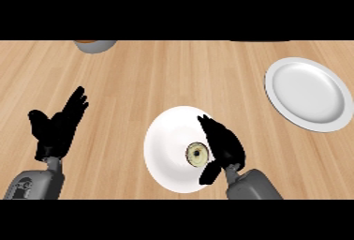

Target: Pick the cupcake from the plate and place it in the plate

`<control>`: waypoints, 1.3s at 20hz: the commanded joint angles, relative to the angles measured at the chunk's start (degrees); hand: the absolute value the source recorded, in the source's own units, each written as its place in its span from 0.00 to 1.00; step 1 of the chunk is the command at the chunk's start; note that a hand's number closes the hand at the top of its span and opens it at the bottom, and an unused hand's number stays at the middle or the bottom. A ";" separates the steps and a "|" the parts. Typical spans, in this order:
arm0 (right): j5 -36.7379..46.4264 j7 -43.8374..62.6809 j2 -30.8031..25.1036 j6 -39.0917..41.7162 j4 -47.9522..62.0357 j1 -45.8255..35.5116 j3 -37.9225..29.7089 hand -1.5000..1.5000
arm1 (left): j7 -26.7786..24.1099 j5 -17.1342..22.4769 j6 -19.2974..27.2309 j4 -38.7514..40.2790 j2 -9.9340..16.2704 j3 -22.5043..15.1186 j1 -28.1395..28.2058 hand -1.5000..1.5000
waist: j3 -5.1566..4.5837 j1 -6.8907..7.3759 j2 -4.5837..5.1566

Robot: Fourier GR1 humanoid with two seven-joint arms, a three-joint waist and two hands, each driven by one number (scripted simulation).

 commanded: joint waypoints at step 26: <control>-1.00 -42.64 -22.69 0.46 -7.36 4.15 9.65 1.00 | -0.93 -1.22 -4.03 0.36 -0.12 4.21 2.30 0.50 | 0.05 -1.08 -0.54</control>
